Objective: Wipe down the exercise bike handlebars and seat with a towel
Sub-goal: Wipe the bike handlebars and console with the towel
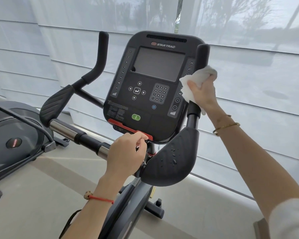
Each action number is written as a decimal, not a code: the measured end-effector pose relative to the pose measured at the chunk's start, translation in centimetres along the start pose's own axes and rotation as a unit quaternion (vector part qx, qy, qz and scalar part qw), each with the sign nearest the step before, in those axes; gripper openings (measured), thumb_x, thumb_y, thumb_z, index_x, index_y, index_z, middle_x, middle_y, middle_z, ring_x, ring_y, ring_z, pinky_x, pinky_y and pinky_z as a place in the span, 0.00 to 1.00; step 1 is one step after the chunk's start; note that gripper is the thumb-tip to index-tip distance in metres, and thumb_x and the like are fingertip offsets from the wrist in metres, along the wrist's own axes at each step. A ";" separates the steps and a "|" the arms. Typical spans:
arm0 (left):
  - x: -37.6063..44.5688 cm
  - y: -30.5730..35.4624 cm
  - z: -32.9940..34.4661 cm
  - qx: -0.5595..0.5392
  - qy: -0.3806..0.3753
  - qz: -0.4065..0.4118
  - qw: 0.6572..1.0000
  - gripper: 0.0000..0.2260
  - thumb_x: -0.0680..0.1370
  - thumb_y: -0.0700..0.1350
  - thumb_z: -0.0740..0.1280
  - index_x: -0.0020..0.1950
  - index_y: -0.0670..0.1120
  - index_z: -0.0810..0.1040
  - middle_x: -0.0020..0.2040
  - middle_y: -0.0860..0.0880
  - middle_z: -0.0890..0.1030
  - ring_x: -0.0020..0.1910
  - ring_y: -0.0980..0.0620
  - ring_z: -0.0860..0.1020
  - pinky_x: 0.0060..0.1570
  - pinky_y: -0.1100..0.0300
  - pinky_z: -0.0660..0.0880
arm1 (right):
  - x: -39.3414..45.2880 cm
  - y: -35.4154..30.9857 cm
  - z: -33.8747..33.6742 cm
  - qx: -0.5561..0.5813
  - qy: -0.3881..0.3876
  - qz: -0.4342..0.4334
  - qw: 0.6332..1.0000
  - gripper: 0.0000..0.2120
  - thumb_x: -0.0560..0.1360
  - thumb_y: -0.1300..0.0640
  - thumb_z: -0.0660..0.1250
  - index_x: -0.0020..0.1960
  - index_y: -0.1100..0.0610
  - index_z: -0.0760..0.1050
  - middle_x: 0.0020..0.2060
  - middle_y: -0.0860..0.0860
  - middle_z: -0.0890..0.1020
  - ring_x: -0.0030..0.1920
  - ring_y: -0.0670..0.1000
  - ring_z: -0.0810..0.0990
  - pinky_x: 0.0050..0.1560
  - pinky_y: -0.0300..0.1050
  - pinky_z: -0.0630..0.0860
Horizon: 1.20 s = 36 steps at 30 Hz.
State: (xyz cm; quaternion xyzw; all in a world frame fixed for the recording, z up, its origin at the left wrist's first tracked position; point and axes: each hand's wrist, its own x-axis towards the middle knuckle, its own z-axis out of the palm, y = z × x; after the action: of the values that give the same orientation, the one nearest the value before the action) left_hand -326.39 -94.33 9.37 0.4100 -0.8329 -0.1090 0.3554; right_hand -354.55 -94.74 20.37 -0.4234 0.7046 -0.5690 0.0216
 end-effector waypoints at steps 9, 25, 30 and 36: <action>0.0 -0.1 0.0 0.003 0.004 -0.001 1.000 0.12 0.78 0.54 0.59 0.54 0.54 0.81 0.47 0.54 0.84 0.43 0.55 0.80 0.44 0.72 0.68 | 4.8 -3.9 0.0 -0.007 0.075 -0.076 0.994 0.35 0.77 0.41 0.63 0.75 0.56 0.52 0.57 0.52 0.77 0.55 0.54 0.78 0.52 0.42 0.71; 0.1 -0.1 0.3 -0.001 0.012 0.003 1.000 0.14 0.77 0.55 0.57 0.53 0.55 0.81 0.46 0.55 0.84 0.42 0.56 0.79 0.42 0.75 0.65 | -0.4 2.1 -0.5 0.069 -0.075 0.056 0.993 0.29 0.78 0.51 0.66 0.73 0.59 0.57 0.51 0.48 0.82 0.51 0.48 0.82 0.54 0.39 0.77; 0.0 -0.1 0.2 0.003 0.015 -0.001 1.000 0.10 0.78 0.51 0.60 0.52 0.55 0.81 0.44 0.56 0.84 0.41 0.57 0.79 0.40 0.77 0.63 | 1.1 -0.1 0.1 -0.069 0.016 -0.046 0.996 0.35 0.75 0.51 0.67 0.72 0.62 0.52 0.65 0.58 0.71 0.59 0.60 0.76 0.53 0.44 0.71; -0.1 -0.2 0.5 0.005 0.014 -0.007 1.000 0.14 0.77 0.55 0.58 0.53 0.55 0.81 0.47 0.55 0.84 0.43 0.55 0.80 0.45 0.70 0.70 | 4.4 -4.9 0.2 -0.120 0.092 -0.107 0.983 0.37 0.79 0.52 0.62 0.76 0.67 0.47 0.71 0.59 0.66 0.63 0.63 0.74 0.54 0.48 0.70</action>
State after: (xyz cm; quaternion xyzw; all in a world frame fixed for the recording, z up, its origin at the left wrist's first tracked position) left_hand -326.57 -94.47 8.89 0.4195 -0.8254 -0.1014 0.3640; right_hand -354.45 -97.63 26.27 -0.4421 0.7170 -0.5161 -0.1552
